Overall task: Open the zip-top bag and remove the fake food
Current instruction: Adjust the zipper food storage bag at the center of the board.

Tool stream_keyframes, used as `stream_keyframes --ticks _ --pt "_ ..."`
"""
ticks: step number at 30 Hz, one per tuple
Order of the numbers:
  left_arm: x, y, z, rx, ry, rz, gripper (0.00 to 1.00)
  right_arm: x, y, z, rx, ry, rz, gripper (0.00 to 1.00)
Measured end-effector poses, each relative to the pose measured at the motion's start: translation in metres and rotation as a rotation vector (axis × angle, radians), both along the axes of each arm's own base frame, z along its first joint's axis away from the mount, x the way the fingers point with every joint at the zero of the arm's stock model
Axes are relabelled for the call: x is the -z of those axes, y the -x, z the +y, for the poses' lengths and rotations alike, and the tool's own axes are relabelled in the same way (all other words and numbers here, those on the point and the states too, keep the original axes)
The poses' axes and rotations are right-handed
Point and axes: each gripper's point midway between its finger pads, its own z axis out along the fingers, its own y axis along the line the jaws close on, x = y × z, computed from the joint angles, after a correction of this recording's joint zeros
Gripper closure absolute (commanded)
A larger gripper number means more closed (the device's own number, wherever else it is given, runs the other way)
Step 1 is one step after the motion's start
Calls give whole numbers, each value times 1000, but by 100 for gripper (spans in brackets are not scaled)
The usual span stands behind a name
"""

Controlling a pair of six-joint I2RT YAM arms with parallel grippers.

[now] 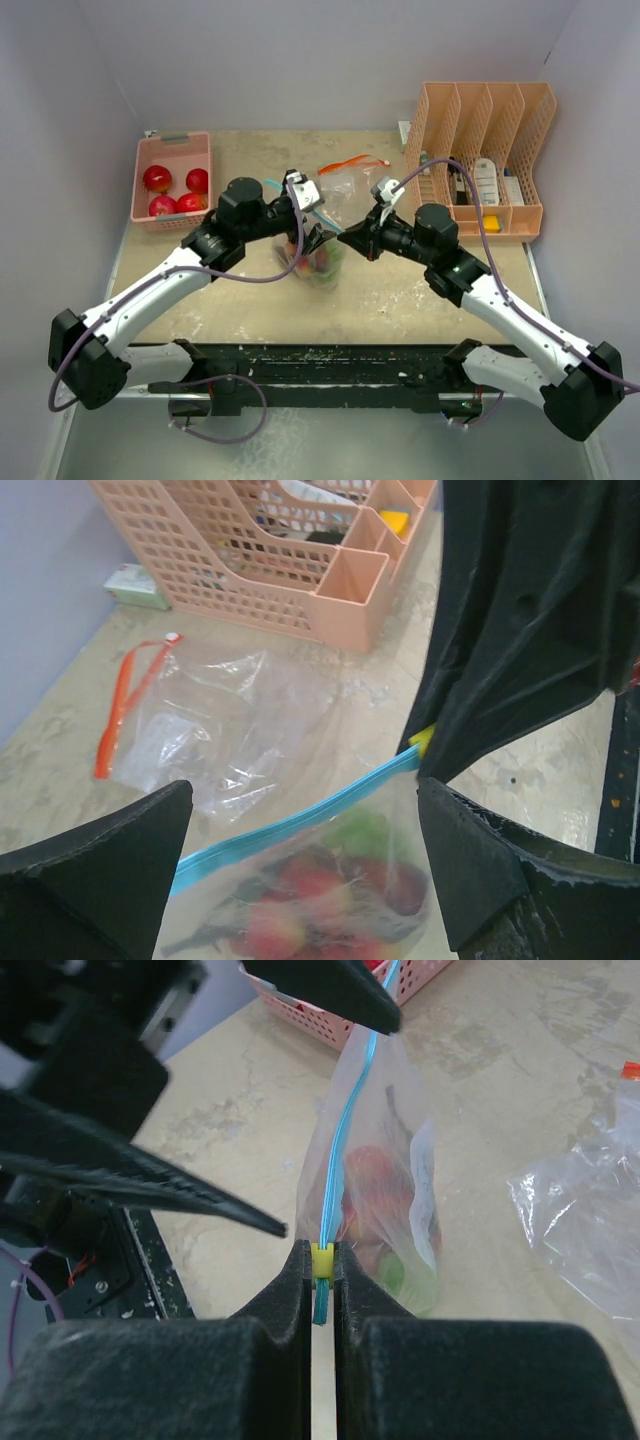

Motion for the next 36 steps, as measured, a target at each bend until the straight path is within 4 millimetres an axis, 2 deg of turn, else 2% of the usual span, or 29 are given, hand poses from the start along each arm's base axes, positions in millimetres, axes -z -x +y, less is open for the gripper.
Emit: stream_keyframes --ticks 4,10,14,17,21,26,31,34,36 --pt "18 -10 2 61 -16 49 11 -2 7 -3 -13 8 -5 100" --pt "7 -6 0 167 35 39 21 -7 15 -5 -44 12 -29 100" --pt "1 4 -9 261 53 40 45 -5 18 -4 -64 22 -33 100" --pt "-4 12 -14 333 58 32 53 -4 20 -4 -78 26 -32 100" --pt "-6 25 -18 429 59 33 50 -2 22 -3 -89 31 -31 100" --pt "4 42 -19 541 48 68 32 -1 24 -4 -97 38 -31 100" --pt "21 48 -21 598 28 120 36 -1 27 -2 -122 41 -30 100" --pt "26 47 -23 619 17 145 47 0 30 -1 -136 40 -28 100" --pt "28 46 -24 626 15 151 71 0 31 -1 -142 41 -26 100"
